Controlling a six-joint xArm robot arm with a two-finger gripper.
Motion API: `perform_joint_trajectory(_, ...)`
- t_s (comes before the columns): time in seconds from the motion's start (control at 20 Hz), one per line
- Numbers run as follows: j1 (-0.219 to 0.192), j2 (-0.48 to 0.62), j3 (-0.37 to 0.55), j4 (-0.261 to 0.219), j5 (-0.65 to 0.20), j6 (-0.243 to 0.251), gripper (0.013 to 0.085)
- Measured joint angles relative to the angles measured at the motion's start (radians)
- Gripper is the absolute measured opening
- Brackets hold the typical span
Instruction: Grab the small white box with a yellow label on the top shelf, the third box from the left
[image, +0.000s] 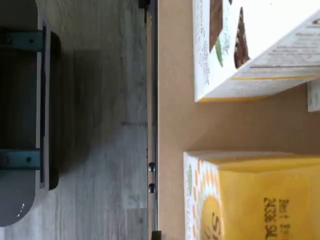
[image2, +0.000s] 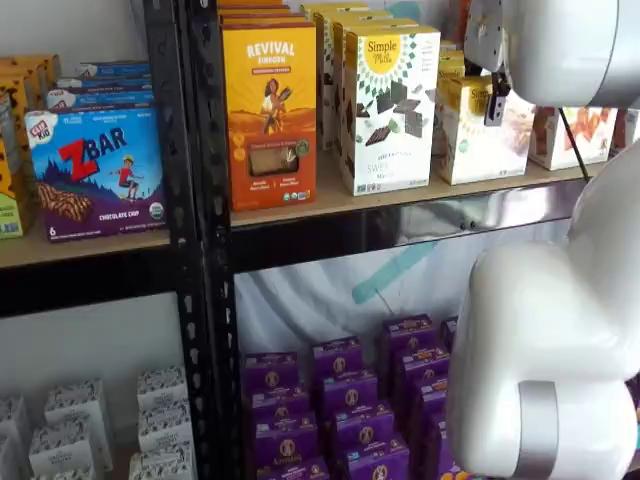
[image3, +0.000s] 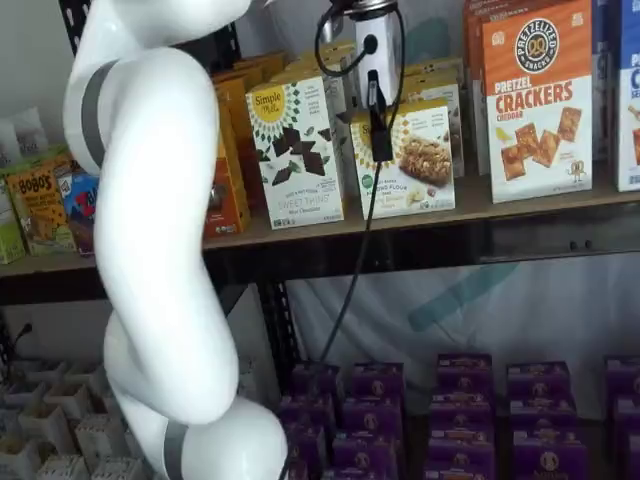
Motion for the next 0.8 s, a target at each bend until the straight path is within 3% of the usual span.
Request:
perform_joint_trajectory(0.15, -0.005, -0.003, 0.008, 0.008, -0.013, -0.004, 0.0570)
perform_joint_trajectory(0.35, -0.013, -0.005, 0.015, 0.020, -0.031, -0.012, 0.0450)
perform_joint_trajectory(0.6, -0.024, -0.002, 0.014, 0.028, -0.044, -0.022, 0.0450)
perform_joint_trajectory(0.8, -0.031, 0.002, 0.009, 0.037, -0.045, -0.028, 0.0370)
